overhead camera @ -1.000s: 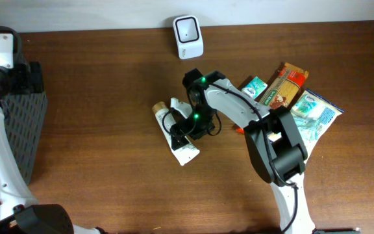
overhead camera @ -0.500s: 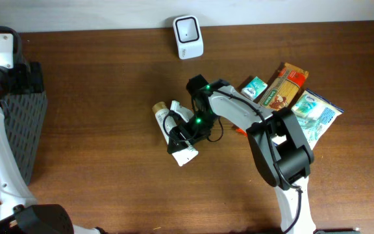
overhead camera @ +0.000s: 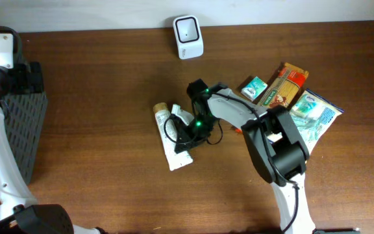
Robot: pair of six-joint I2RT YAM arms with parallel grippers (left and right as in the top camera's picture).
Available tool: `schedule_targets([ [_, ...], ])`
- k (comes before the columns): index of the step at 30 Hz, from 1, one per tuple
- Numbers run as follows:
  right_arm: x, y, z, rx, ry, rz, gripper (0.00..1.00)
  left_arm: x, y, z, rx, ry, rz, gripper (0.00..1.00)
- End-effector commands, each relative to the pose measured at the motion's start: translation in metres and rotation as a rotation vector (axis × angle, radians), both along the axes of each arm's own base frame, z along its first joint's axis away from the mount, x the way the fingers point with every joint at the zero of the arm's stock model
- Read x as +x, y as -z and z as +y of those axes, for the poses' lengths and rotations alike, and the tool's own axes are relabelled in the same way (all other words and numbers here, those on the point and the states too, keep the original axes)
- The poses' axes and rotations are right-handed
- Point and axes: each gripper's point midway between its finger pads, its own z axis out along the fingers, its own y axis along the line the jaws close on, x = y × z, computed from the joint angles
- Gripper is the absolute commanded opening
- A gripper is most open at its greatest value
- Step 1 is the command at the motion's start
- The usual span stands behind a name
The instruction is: Scan the item barcode
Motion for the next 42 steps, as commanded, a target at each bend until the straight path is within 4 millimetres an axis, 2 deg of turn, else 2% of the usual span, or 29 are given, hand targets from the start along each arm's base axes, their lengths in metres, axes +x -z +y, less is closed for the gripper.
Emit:
schedule_targets([
  [1, -0.003, 0.019, -0.007, -0.066, 0.014, 0.018, 0.04, 0.000, -0.002, 0.001, 0.006, 0.011, -0.003, 0.99],
  [10, 0.013, 0.019, -0.020, -0.090, 0.070, 0.009, 0.04, 0.000, -0.002, 0.001, 0.006, 0.011, -0.003, 0.99],
  [11, 0.014, 0.023, -0.025, -0.122, 0.067, -0.005, 0.16, 0.000, -0.002, 0.001, 0.006, 0.011, -0.003, 0.99],
  [12, 0.013, 0.024, -0.026, -0.129, 0.066, -0.003, 0.39, 0.000, -0.002, 0.001, 0.006, 0.011, -0.003, 0.99],
  [13, 0.013, 0.023, -0.027, -0.130, 0.067, 0.000, 0.49, 0.000, -0.002, 0.001, 0.006, 0.011, -0.003, 0.99],
  [14, 0.015, 0.021, -0.027, -0.129, 0.072, 0.000, 0.54, 0.000, -0.002, 0.001, 0.007, 0.011, -0.003, 0.99],
  [18, 0.029, 0.007, -0.024, -0.125, 0.132, 0.020, 0.55, 0.000, -0.002, 0.001, 0.006, 0.011, -0.003, 0.99],
  [23, 0.024, 0.008, -0.017, -0.157, 0.189, 0.071, 0.59, 0.000, -0.002, 0.001, 0.006, 0.011, -0.003, 0.99],
  [26, 0.018, 0.015, -0.014, -0.183, 0.220, 0.097, 0.59, 0.000, -0.002, 0.001, 0.006, 0.011, -0.003, 0.99],
  [30, 0.005, 0.036, -0.020, -0.214, 0.266, 0.143, 0.58, 0.000, -0.002, 0.001, 0.006, 0.011, -0.003, 0.99],
  [35, 0.002, 0.039, -0.016, -0.209, 0.254, 0.133, 0.59, 0.000, -0.002, 0.001, 0.006, 0.011, -0.003, 0.99],
  [36, 0.002, 0.039, -0.015, -0.207, 0.252, 0.129, 0.64, 0.000, -0.002, 0.001, 0.006, 0.011, -0.003, 0.99],
  [37, 0.002, 0.039, -0.014, -0.205, 0.251, 0.126, 0.65, 0.000, -0.002, 0.001, 0.006, 0.011, -0.003, 0.99],
  [38, 0.002, 0.039, -0.014, -0.204, 0.251, 0.127, 0.62, 0.000, -0.002, 0.001, 0.007, 0.011, -0.003, 0.99],
  [40, 0.003, 0.039, -0.013, -0.200, 0.252, 0.121, 0.30, 0.000, -0.002, 0.001, 0.006, 0.011, -0.003, 0.99],
  [41, 0.006, 0.039, -0.012, -0.191, 0.252, 0.110, 0.07, 0.000, -0.002, 0.001, 0.006, 0.011, -0.003, 0.99],
  [42, 0.008, 0.039, -0.010, -0.181, 0.253, 0.101, 0.04, 0.000, -0.002, 0.001, 0.006, 0.011, -0.003, 0.99],
])
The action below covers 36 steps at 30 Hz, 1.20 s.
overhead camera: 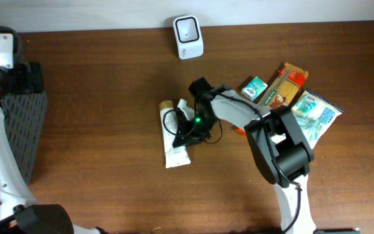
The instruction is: Scan the item barcode
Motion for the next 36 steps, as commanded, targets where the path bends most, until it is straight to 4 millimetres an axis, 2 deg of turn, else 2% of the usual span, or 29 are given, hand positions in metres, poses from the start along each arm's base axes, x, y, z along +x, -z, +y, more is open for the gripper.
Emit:
schedule_targets([
  [1, -0.005, 0.039, -0.015, -0.128, -0.015, -0.015, 0.04, 0.000, -0.002, 0.001, 0.006, 0.011, -0.002, 0.99],
  [4, 0.002, 0.029, -0.016, -0.118, -0.006, -0.034, 0.04, 0.000, -0.002, 0.001, 0.006, 0.011, -0.002, 0.99],
  [6, 0.011, 0.005, -0.017, -0.093, -0.010, -0.102, 0.04, 0.000, -0.002, 0.001, 0.006, 0.011, -0.002, 0.99],
  [8, 0.019, -0.034, -0.019, -0.076, -0.040, -0.214, 0.04, 0.000, -0.002, 0.001, 0.006, 0.011, -0.002, 0.99],
  [11, 0.016, -0.103, -0.021, -0.013, -0.076, -0.364, 0.04, 0.000, -0.002, 0.001, 0.006, 0.011, -0.002, 0.99],
  [14, 0.008, -0.174, -0.023, 0.072, -0.063, -0.509, 0.04, 0.000, -0.002, 0.001, 0.006, 0.011, -0.002, 0.99],
  [16, -0.002, -0.211, -0.028, 0.109, -0.056, -0.586, 0.04, 0.000, -0.002, 0.001, 0.006, 0.011, -0.002, 0.99],
  [20, -0.013, -0.231, -0.034, 0.124, -0.053, -0.619, 0.04, 0.000, -0.002, 0.001, 0.006, 0.011, -0.002, 0.99],
  [24, -0.016, -0.231, -0.035, 0.119, -0.055, -0.607, 0.04, 0.000, -0.002, 0.001, 0.006, 0.011, -0.002, 0.99],
  [26, -0.010, -0.236, -0.038, 0.089, -0.034, -0.628, 0.04, 0.000, -0.002, 0.001, 0.006, 0.011, -0.002, 0.99],
  [27, -0.003, -0.242, -0.046, 0.026, -0.005, -0.651, 0.04, 0.000, -0.002, 0.001, 0.006, 0.011, -0.002, 0.99],
  [29, 0.015, -0.278, -0.068, -0.125, 0.043, -0.743, 0.04, 0.000, -0.002, 0.001, 0.006, 0.011, -0.002, 0.99],
  [31, 0.045, -0.321, -0.090, -0.277, 0.099, -0.895, 0.04, 0.000, -0.002, 0.001, 0.006, 0.011, -0.002, 0.99],
  [32, 0.063, -0.334, -0.099, -0.351, 0.133, -0.959, 0.04, 0.000, -0.002, 0.001, 0.006, 0.011, -0.002, 0.99],
  [33, 0.084, -0.342, -0.108, -0.433, 0.152, -1.033, 0.04, 0.000, -0.002, 0.001, 0.006, 0.011, -0.002, 0.99],
  [34, 0.104, -0.342, -0.115, -0.514, 0.175, -1.085, 0.04, 0.000, -0.002, 0.001, 0.006, 0.011, -0.002, 0.99],
  [36, 0.148, -0.328, -0.134, -0.728, 0.224, -1.164, 0.04, 0.000, -0.002, 0.001, 0.006, 0.011, -0.002, 0.99],
])
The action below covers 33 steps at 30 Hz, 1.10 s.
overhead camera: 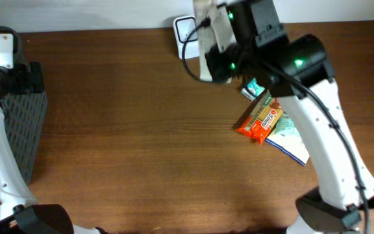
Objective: Scan the item barcode
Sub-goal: 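Hold the white tube in front of the scanner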
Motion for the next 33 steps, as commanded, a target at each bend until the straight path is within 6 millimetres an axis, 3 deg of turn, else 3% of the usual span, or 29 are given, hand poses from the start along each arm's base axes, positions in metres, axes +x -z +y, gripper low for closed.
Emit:
schedule_targets([
  [1, 0.069, 0.034, -0.043, -0.341, 0.234, -0.120, 0.04, -0.001, -0.002, 0.001, 0.006, 0.010, -0.002, 0.99],
  [3, 0.112, 0.061, -0.059, -0.548, 0.350, -0.190, 0.04, -0.001, -0.002, 0.001, 0.006, 0.010, -0.002, 0.99],
  [5, 0.145, 0.088, -0.062, -0.721, 0.366, -0.235, 0.04, -0.001, -0.002, 0.001, 0.006, 0.010, -0.002, 0.99],
  [6, 0.168, 0.104, -0.061, -0.809, 0.397, -0.283, 0.04, -0.001, -0.002, 0.001, 0.006, 0.010, -0.002, 0.99],
  [9, 0.208, 0.153, -0.043, -0.908, 0.330, -0.333, 0.04, -0.001, -0.002, 0.001, 0.006, 0.011, -0.002, 0.99],
  [12, 0.231, 0.198, -0.032, -0.959, 0.288, -0.355, 0.04, -0.001, -0.002, 0.001, 0.006, 0.010, -0.002, 0.99],
  [15, 0.234, 0.225, -0.030, -0.991, 0.259, -0.334, 0.04, -0.001, -0.002, 0.001, 0.006, 0.010, -0.002, 0.99],
  [26, 0.228, 0.222, -0.019, -0.998, 0.239, -0.336, 0.04, -0.001, -0.002, 0.001, 0.006, 0.010, -0.002, 0.99],
  [30, 0.216, 0.181, -0.014, -0.902, 0.244, -0.349, 0.04, -0.001, -0.002, 0.001, 0.006, 0.010, -0.002, 0.99],
  [33, 0.189, 0.144, -0.005, -0.712, 0.173, -0.298, 0.04, -0.001, -0.002, 0.001, 0.006, 0.010, -0.002, 0.99],
])
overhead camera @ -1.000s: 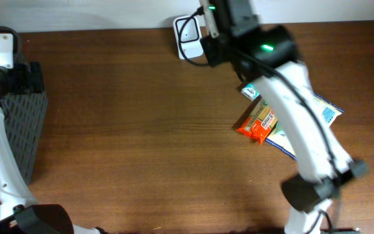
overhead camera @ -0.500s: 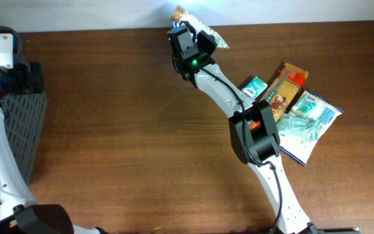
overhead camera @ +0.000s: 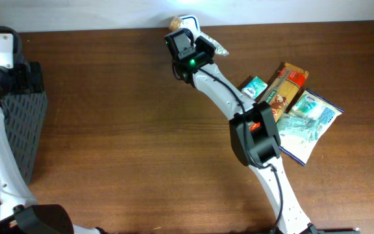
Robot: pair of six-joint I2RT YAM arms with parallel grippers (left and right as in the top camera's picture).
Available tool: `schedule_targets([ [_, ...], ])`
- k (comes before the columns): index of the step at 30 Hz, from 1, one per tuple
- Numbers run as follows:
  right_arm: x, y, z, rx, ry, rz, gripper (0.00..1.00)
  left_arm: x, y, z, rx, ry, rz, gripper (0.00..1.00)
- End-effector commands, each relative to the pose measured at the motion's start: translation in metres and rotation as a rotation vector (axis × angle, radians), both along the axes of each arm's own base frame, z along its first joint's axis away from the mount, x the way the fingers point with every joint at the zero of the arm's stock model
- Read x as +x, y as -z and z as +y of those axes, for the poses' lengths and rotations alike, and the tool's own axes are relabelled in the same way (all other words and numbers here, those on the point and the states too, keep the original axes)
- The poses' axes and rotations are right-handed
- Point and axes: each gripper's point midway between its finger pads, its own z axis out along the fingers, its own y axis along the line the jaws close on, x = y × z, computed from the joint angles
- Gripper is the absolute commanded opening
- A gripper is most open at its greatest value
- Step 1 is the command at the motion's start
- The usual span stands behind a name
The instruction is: Scan the item barcode
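My right gripper point(overhead camera: 190, 42) is stretched to the table's back edge and shut on a white tube point(overhead camera: 217, 47). The tube's tan cap point(overhead camera: 174, 22) sticks out to the left of the gripper and its crimped tail to the right. The white barcode scanner lies under the gripper and tube and is almost wholly hidden; only a bright white patch shows at the wall there. The tube's barcode side cannot be seen. My left arm stands at the far left; its dark end is over the crate and its fingers cannot be made out.
A small green box point(overhead camera: 254, 87), an orange snack pack point(overhead camera: 283, 84) and a blue-white pouch point(overhead camera: 307, 120) lie together at the right. A dark ribbed crate point(overhead camera: 21, 136) stands at the left edge. The right arm's elbow point(overhead camera: 255, 133) hangs over the table middle-right.
The right gripper held the tube raised high, close to the camera, by the scanner. Now the arm reaches low to the back edge with the tube across the scanner.
The tube first lay on the table's middle with the right gripper down on it. Then the gripper was still on it and the tube had shifted a little. Later it was lifted high near the scanner, and now it sits over the scanner at the back.
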Motion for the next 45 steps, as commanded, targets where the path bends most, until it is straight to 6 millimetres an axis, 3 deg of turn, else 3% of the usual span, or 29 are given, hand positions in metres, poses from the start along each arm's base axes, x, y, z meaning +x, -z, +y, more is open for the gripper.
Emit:
schedule_targets([
  [1, -0.029, -0.132, 0.014, 0.348, -0.017, -0.128, 0.04, 0.000, -0.002, 0.001, 0.007, 0.010, -0.004, 0.99],
  [3, -0.064, -0.155, 0.020, 0.508, -0.030, -0.042, 0.04, 0.000, -0.002, 0.001, 0.007, 0.011, -0.004, 0.99],
  [6, -0.138, -0.183, 0.024, 0.764, -0.001, 0.153, 0.04, 0.000, -0.002, 0.001, 0.007, 0.010, -0.004, 0.99],
  [7, -0.175, -0.190, 0.020, 0.833, 0.028, 0.260, 0.04, 0.000, -0.002, 0.001, 0.007, 0.010, -0.004, 0.99],
  [8, -0.196, -0.192, 0.014, 0.860, 0.057, 0.323, 0.04, 0.000, -0.002, 0.001, 0.007, 0.010, -0.004, 0.99],
  [10, -0.232, -0.184, -0.023, 0.871, 0.253, 0.422, 0.04, 0.000, -0.002, 0.001, 0.007, 0.010, -0.004, 0.99],
  [12, -0.242, -0.172, -0.053, 0.862, 0.409, 0.465, 0.04, 0.000, -0.002, 0.001, 0.007, 0.010, -0.004, 0.99],
  [14, -0.242, -0.151, -0.096, 0.874, 0.626, 0.469, 0.04, 0.000, -0.002, 0.001, 0.007, 0.010, -0.004, 0.99],
  [17, -0.246, -0.118, -0.139, 0.871, 0.847, 0.489, 0.04, 0.000, -0.002, 0.001, 0.007, 0.010, -0.004, 0.99],
  [19, -0.249, -0.083, -0.169, 0.859, 0.962, 0.514, 0.04, 0.000, -0.002, 0.001, 0.007, 0.010, -0.004, 0.99],
  [21, -0.259, -0.044, -0.192, 0.843, 1.058, 0.551, 0.04, 0.000, -0.002, 0.001, 0.007, 0.011, -0.004, 0.99],
  [25, -0.265, -0.006, -0.212, 0.852, 1.123, 0.549, 0.05, 0.000, -0.002, 0.001, 0.007, 0.010, -0.004, 0.99],
  [26, -0.265, 0.000, -0.214, 0.854, 1.128, 0.548, 0.08, 0.000, -0.002, 0.001, 0.007, 0.010, -0.004, 0.99],
  [27, -0.266, 0.006, -0.214, 0.853, 1.130, 0.549, 0.25, 0.000, -0.002, 0.001, 0.007, 0.010, -0.004, 0.99],
  [28, -0.268, 0.010, -0.214, 0.850, 1.133, 0.553, 0.50, 0.000, -0.002, 0.001, 0.007, 0.010, -0.004, 0.99],
  [31, -0.266, 0.008, -0.214, 0.854, 1.129, 0.549, 0.64, 0.000, -0.002, 0.001, 0.007, 0.011, -0.004, 0.99],
  [35, -0.256, -0.036, -0.208, 0.902, 1.076, 0.500, 0.65, 0.000, -0.002, 0.001, 0.007, 0.011, -0.004, 0.99],
  [37, -0.255, -0.099, -0.190, 0.948, 0.957, 0.410, 0.73, 0.000, -0.002, 0.001, 0.007, 0.010, -0.004, 0.99],
  [38, -0.257, -0.113, -0.184, 0.960, 0.924, 0.388, 0.75, 0.000, -0.002, 0.001, 0.007, 0.010, -0.004, 0.99],
  [42, -0.290, -0.203, -0.127, 1.045, 0.619, 0.261, 0.95, 0.000, -0.002, 0.001, 0.007, 0.011, -0.004, 0.99],
  [45, -0.326, -0.245, -0.092, 1.097, 0.407, 0.221, 0.98, 0.000, -0.002, 0.001, 0.007, 0.010, -0.004, 0.99],
])
